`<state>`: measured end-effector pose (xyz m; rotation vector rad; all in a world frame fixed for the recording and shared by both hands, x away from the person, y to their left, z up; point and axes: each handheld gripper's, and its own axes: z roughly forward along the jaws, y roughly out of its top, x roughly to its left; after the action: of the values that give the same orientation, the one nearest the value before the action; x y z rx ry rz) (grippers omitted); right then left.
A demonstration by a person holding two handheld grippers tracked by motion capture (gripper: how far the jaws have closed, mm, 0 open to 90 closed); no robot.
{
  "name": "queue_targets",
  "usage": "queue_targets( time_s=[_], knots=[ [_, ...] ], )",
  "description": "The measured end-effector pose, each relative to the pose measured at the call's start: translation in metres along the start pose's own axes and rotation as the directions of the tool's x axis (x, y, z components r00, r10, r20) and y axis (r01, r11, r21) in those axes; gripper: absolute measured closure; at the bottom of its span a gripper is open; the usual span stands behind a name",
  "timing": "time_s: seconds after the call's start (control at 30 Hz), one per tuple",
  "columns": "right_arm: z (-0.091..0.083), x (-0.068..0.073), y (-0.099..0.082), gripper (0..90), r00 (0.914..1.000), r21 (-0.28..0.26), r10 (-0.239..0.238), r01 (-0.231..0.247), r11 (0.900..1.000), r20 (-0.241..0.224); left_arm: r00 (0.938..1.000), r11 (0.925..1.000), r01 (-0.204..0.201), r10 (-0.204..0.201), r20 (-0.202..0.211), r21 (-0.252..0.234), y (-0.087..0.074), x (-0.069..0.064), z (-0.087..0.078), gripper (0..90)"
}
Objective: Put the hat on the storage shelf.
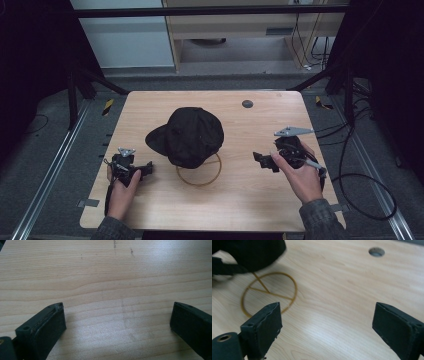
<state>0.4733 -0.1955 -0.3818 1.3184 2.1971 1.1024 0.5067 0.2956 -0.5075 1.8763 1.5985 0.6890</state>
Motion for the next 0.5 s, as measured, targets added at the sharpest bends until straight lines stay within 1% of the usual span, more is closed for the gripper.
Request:
queue_targets(
  time_s=[0.03,0.07,0.1,0.13,0.17,0.27,0.33,0.37,0.5],
  knots=[
    [0.0,0.0,0.0,10.2,1.0,0.0,0.0,0.0,1.0,0.0,1.0,1.0,0.0,0.0,0.0,0.0,0.0,0.0,0.0,0.0],
    [0.003,-0.002,-0.005,11.0,1.0,0.001,0.003,-0.003,1.0,0.003,1.0,1.0,0.0,0.0,0.0,0.0,0.0,0.0,0.0,0.0],
    [0.012,-0.005,-0.021,11.6,0.9997,0.019,0.016,-0.016,0.9997,0.016,1.0,1.0,0.0,0.0,0.001,0.0,0.0,0.0,0.0,0.0],
    [0.012,-0.005,-0.021,11.6,0.9997,0.019,0.016,-0.016,0.9997,0.016,1.0,1.0,-0.001,0.001,0.002,-0.001,0.0,0.0,0.0,0.0],
    [0.015,-0.006,-0.026,12.1,0.9996,0.026,0.015,-0.016,0.9995,0.023,1.0,1.0,-0.001,0.001,0.005,-0.002,0.001,0.001,0.001,0.0],
    [0.032,-0.009,-0.049,12.3,0.9985,0.061,0.017,-0.02,0.9979,0.052,0.9999,1.0,-0.006,0.007,0.01,-0.003,0.001,0.003,0.002,0.0],
    [0.04,-0.01,-0.061,12.2,0.9977,0.078,0.028,-0.033,0.9964,0.062,0.9999,1.0,-0.01,0.01,0.012,-0.002,0.002,0.006,0.003,0.0],
    [0.047,-0.011,-0.069,12.2,0.9968,0.094,0.029,-0.036,0.995,0.074,0.9999,0.9999,-0.01,0.01,0.012,-0.003,0.003,0.007,0.003,0.0],
    [0.059,-0.016,-0.086,12.1,0.9949,0.096,0.047,-0.056,0.9938,0.09,1.0,1.0,0.002,-0.002,0.003,-0.004,0.005,0.011,0.005,0.0]
  ],
)
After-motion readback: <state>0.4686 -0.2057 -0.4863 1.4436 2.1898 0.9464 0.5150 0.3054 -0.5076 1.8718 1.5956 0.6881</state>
